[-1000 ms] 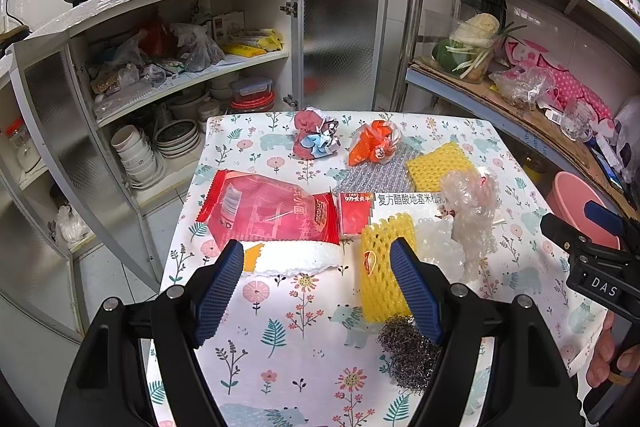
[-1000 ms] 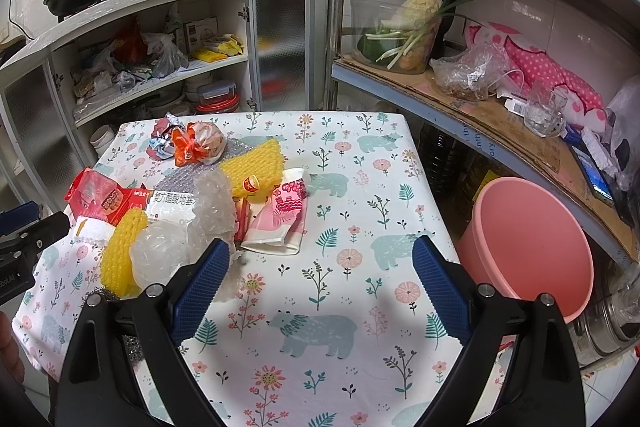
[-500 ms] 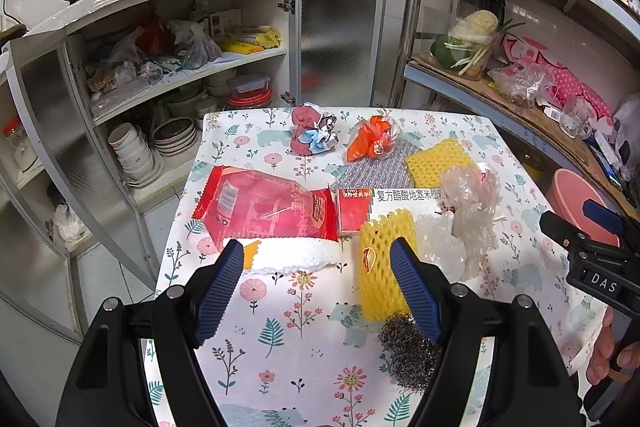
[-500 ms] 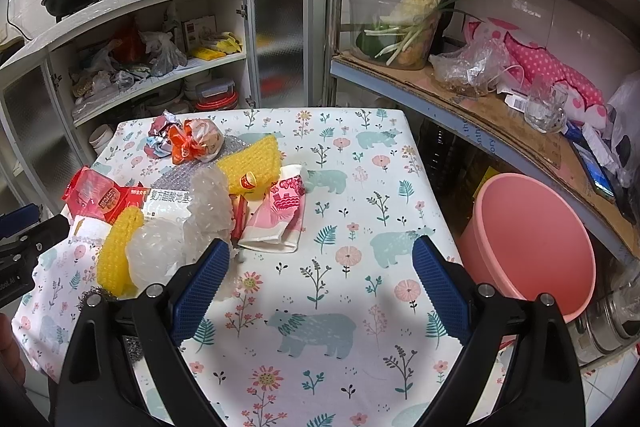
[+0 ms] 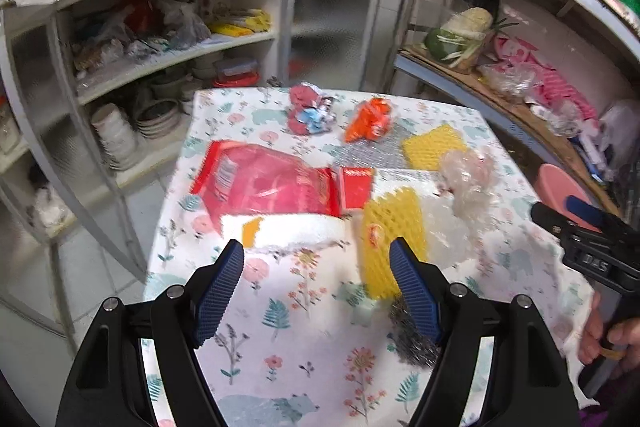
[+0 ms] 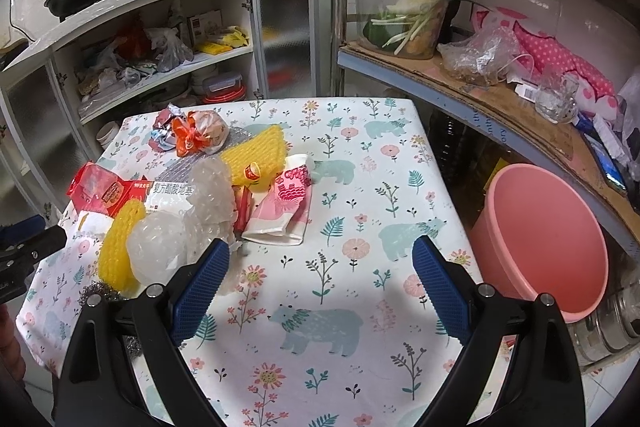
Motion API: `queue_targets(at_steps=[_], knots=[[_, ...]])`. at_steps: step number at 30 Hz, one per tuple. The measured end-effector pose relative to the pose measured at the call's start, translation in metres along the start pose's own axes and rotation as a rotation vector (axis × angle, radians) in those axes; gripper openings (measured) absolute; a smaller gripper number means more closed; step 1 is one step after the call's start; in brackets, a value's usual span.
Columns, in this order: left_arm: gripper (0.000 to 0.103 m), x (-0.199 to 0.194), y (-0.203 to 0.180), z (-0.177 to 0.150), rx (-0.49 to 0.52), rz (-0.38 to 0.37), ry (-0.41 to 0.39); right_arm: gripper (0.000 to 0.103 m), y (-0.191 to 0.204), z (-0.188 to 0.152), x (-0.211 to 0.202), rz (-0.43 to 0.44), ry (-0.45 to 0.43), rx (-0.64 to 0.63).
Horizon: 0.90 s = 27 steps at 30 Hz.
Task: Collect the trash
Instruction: 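Grasp the yellow foam net with the left tool while the right tool grasps bubble wrap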
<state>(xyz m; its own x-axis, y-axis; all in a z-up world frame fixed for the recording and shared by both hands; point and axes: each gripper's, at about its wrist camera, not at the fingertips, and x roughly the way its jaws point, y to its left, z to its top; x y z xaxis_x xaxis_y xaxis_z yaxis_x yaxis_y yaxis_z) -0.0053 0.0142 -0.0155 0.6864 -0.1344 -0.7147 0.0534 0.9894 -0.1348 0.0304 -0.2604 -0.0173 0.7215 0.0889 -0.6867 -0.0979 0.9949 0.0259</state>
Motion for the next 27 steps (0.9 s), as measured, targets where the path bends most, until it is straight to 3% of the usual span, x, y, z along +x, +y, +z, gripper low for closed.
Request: queue_targets(at_steps=[4, 10, 20, 27], knots=[[0.069, -0.004, -0.004, -0.005, 0.026, -0.064, 0.000, 0.092, 0.001, 0.000, 0.003, 0.033, 0.010, -0.005], [0.056, 0.006, -0.024, -0.005, 0.078, -0.137, 0.030, 0.079, 0.011, -0.002, 0.011, 0.107, 0.037, -0.040], [0.054, 0.043, -0.043, 0.002, 0.104, -0.193, 0.105, 0.078, 0.026, -0.001, 0.016, 0.232, 0.057, -0.080], [0.025, 0.056, -0.036, -0.002, 0.089, -0.198, 0.151, 0.070, 0.039, 0.002, 0.033, 0.265, 0.099, -0.108]])
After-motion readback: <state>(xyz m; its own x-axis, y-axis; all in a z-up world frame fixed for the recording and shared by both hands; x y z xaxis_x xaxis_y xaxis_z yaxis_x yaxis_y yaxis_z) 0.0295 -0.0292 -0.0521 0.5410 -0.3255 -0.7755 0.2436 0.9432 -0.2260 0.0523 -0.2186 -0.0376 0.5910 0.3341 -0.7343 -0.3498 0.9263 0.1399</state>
